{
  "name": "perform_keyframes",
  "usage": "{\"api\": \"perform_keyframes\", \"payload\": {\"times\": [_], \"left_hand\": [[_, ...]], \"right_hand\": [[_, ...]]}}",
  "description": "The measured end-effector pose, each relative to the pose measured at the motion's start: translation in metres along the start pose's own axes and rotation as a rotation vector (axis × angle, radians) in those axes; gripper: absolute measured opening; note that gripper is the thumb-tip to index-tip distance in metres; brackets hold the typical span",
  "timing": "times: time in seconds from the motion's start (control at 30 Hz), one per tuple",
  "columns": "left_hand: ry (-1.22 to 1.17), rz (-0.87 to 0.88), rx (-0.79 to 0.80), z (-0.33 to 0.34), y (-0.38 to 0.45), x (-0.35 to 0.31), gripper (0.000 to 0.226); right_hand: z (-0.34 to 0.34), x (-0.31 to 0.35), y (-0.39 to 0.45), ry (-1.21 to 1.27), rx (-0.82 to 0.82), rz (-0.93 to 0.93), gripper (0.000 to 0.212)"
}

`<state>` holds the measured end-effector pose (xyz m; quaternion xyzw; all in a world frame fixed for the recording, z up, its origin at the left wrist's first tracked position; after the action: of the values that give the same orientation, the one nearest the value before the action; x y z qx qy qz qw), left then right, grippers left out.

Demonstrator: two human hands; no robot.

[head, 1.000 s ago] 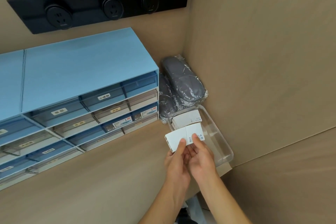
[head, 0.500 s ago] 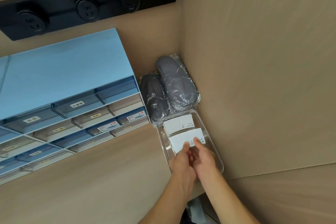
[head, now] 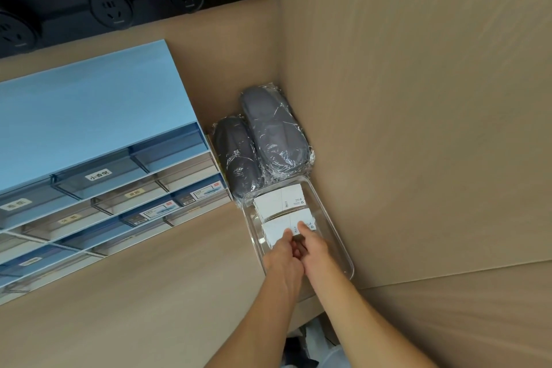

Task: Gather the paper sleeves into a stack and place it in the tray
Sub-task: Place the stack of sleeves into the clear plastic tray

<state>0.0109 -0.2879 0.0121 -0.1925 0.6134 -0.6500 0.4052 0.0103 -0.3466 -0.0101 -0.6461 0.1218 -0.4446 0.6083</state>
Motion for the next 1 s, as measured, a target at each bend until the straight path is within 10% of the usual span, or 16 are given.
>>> {"api": "perform_keyframes", "payload": {"times": [1.0], "left_hand": [[0.069,0.045,-0.093,0.001,0.015,0.004,0.027]], "right_hand": [[-0.002,-0.004,0.009,-0.563,-0.151,-0.238,0.044]]}}
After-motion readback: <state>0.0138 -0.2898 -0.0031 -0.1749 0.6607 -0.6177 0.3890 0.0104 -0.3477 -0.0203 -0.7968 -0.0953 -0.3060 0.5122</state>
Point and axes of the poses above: each hand's wrist, its own y-axis towards the middle knuckle, its own z-axis out of the palm, x = y × z, the point moved 1 cm from there along y, towards the middle knuckle, and after that the axes turned 6 degrees about -y, right-handed, at the moved point
